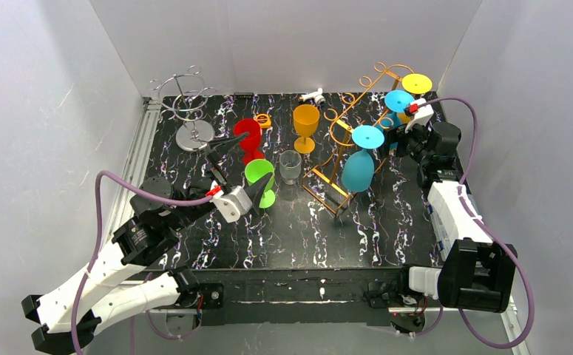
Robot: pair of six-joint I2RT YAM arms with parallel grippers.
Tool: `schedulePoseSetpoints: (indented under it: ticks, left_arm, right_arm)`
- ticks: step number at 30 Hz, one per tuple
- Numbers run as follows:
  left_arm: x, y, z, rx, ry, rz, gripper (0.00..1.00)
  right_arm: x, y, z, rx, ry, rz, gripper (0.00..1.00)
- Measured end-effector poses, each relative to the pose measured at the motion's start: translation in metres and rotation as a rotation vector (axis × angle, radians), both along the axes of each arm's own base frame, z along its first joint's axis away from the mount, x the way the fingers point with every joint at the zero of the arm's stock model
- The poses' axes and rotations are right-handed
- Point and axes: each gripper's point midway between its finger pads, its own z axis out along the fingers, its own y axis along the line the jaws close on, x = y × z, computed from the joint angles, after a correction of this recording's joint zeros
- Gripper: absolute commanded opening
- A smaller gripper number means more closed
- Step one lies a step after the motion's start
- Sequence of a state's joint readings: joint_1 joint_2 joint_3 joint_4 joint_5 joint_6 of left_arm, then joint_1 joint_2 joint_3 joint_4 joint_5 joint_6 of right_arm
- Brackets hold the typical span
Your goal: Place the wine glass upside down on the wine glass rack
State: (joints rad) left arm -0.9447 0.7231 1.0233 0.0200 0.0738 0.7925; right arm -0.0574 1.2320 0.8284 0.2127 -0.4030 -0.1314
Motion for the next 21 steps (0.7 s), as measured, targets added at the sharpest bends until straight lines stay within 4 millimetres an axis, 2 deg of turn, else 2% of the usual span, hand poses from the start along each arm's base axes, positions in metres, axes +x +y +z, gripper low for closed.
schedulePoseSetpoints:
  ticks: [13,21]
  left_arm:
    - [0.0,-0.001,0.0,0.001,0.0,0.0,0.98]
    - [0.0,-0.001,0.0,0.003,-0.002,0.0,0.98]
  right_arm:
    - [-0.002,-0.002,0.003,-0.005,-0.005,-0.009,0.98]
    - [-0.025,-0.011,0.026,-0.043,-0.036,-0.06,0.98]
